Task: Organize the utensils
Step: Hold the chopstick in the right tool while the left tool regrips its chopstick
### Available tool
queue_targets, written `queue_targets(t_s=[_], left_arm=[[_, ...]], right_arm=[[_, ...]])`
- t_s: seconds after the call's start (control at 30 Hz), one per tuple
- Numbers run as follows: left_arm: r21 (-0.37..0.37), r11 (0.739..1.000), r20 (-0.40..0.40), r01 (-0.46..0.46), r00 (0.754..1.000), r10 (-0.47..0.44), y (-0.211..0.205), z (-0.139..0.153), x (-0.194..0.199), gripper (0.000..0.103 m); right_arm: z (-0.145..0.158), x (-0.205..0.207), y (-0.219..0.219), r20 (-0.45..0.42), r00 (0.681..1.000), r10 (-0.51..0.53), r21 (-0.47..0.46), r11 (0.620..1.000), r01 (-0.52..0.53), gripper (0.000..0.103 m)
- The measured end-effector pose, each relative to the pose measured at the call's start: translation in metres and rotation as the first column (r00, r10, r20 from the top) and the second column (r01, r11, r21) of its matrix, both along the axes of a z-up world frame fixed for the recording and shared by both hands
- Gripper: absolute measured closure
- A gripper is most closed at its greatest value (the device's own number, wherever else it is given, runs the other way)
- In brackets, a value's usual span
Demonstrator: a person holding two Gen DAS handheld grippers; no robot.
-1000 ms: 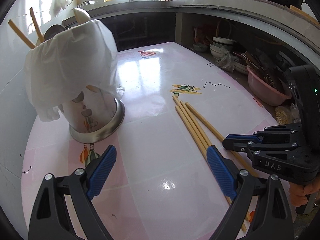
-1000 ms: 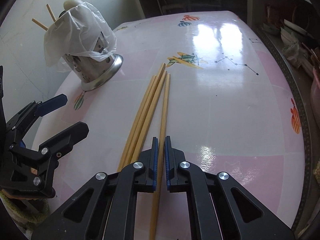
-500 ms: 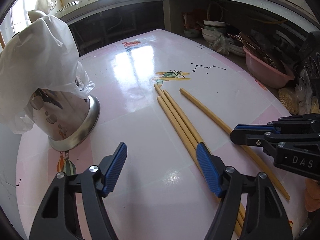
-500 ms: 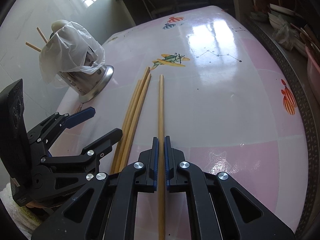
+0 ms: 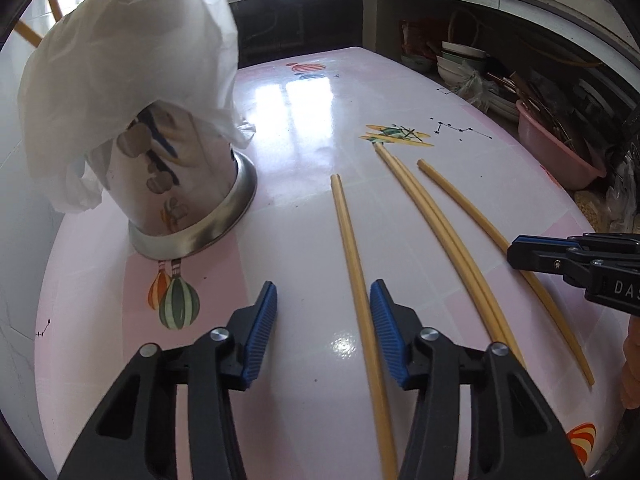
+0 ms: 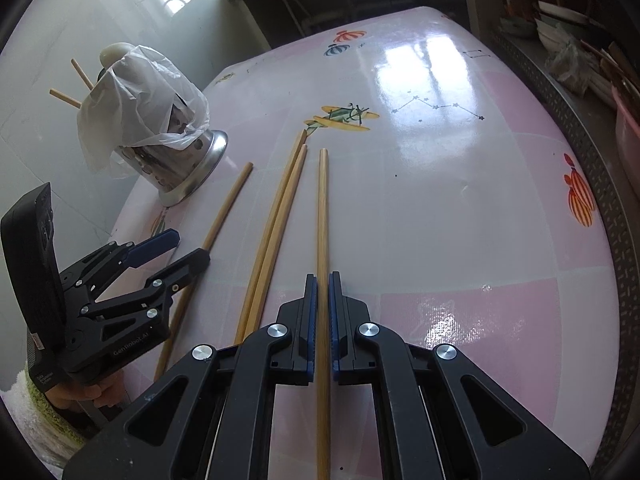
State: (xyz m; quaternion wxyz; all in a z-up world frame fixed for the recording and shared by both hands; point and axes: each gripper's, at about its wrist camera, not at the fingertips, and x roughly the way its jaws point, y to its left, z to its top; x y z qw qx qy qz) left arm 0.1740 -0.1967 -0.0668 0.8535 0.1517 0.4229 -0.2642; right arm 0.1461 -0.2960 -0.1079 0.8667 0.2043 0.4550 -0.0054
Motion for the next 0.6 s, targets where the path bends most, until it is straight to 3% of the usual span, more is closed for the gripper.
queue_targets(t_s=[0.07, 0.17, 0.4, 0.6], left_arm=[[0.012, 1.0, -0.004, -0.011, 1.0, 0.011, 0.006, 0.001, -0.002, 0.081], [0.031, 0.999, -0.01, -0.024, 1.0, 0.025, 0.016, 0.002, -0.008, 0.096], [0.006, 0.994, -0.113, -0.11, 0.988, 0.11, 0.055, 0.005, -0.021, 0.097], [-0.007, 0.992, -0.183, -0.123, 0.976, 0.12, 0.076, 0.006, -0.038, 0.097]], right_arm=[[0.0, 0.0, 0.003, -0.006, 1.0, 0.005, 0.001, 1.0, -0.005, 0.099], [0.0, -0.002, 0.009, -0.017, 1.0, 0.014, -0.007, 1.0, -0.014, 0.099], [0.0, -0.015, 0.021, -0.063, 0.997, 0.045, 0.03, 0.999, -0.043, 0.099], [-0.001, -0.026, 0.025, -0.074, 0.995, 0.06, 0.048, 0.997, -0.057, 0.099]])
